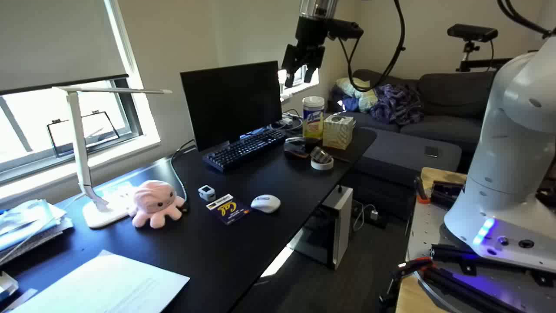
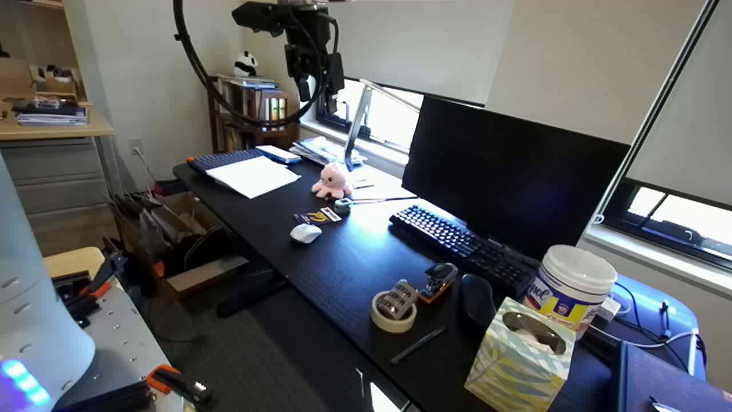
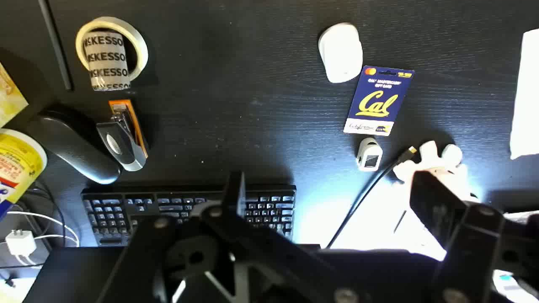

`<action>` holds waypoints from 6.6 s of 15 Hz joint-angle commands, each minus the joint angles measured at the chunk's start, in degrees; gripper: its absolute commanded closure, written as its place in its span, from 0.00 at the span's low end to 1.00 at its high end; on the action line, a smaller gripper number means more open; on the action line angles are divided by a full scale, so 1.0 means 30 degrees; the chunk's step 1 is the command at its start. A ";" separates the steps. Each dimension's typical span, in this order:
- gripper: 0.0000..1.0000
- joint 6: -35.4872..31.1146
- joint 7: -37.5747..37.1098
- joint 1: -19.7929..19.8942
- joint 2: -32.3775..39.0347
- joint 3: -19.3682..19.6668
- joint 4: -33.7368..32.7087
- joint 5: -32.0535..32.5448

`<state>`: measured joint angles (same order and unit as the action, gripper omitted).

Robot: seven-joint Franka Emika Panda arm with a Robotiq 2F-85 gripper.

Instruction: Flip the papers upside down

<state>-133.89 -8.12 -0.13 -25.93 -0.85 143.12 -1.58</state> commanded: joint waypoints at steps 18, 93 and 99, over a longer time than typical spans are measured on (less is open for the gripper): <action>0.00 0.0240 0.2072 -0.3731 0.9787 -0.3767 -0.8275 0.2743; 0.96 -2.0153 -2.2150 -1.8568 2.0660 1.1252 -1.0205 2.4624; 0.96 -2.1760 -1.9102 -1.3548 2.4499 0.6111 -1.4361 1.6390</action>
<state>-199.10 -68.78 -49.33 41.80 28.38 108.61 55.69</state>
